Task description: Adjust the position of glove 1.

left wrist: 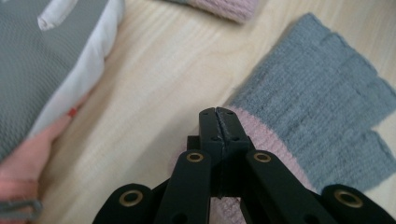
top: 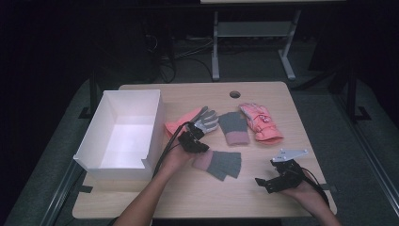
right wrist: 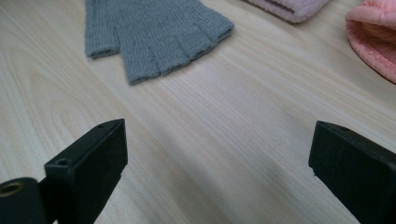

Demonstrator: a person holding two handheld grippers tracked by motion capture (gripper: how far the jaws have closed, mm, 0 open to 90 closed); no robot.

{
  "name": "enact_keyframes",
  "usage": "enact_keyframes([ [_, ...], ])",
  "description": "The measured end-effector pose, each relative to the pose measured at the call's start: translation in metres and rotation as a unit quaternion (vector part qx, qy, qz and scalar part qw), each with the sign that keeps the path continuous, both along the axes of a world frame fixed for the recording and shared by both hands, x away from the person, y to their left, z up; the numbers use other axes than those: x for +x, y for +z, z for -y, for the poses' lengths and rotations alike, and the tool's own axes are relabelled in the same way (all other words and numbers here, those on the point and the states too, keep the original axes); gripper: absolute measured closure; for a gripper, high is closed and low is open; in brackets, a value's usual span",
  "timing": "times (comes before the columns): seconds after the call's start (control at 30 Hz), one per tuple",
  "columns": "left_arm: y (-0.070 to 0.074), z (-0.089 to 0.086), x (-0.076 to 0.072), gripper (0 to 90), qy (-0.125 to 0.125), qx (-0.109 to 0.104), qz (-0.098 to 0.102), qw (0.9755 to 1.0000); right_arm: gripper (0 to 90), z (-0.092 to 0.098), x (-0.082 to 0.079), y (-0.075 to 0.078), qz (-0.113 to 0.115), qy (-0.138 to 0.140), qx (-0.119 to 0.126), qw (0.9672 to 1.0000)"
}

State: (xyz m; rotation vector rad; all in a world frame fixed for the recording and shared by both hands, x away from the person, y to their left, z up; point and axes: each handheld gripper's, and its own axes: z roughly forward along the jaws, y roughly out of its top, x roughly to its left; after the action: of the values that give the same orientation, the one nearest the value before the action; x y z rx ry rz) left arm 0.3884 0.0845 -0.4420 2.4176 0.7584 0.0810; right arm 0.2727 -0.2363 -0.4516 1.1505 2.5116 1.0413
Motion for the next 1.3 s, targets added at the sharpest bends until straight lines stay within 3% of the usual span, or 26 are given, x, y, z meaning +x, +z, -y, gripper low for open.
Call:
enact_keyframes([
  [0.33, 0.002, -0.012, -0.027, 89.9, -0.017, 0.008, -0.006, 0.9998, 4.0, -0.001, 0.0, 0.0, 0.0, 0.002, 0.002, 1.0],
  [0.53, 0.002, -0.02, -0.045, 89.9, -0.024, 0.002, -0.015, 0.9996, 3.9, -0.004, -0.001, 0.0, -0.005, 0.007, 0.002, 1.0],
  [0.6, 0.003, -0.023, -0.05, 89.9, -0.036, 0.007, -0.02, 0.9991, 4.0, -0.005, -0.002, 0.0, -0.006, 0.009, 0.004, 0.9999],
  [1.0, 0.001, -0.026, -0.085, 89.9, -0.063, -0.021, -0.049, 0.9966, 4.0, -0.007, -0.001, -0.001, -0.003, 0.016, 0.001, 0.9999],
  [1.17, 0.006, -0.03, -0.093, 89.9, -0.07, -0.015, -0.037, 0.9967, 4.0, -0.007, -0.002, 0.0, -0.003, 0.014, 0.002, 0.9999],
  [1.3, 0.008, -0.044, -0.093, 90.0, -0.051, -0.01, -0.029, 0.9982, 4.0, -0.007, -0.002, 0.0, -0.007, 0.011, 0.004, 0.9999],
])
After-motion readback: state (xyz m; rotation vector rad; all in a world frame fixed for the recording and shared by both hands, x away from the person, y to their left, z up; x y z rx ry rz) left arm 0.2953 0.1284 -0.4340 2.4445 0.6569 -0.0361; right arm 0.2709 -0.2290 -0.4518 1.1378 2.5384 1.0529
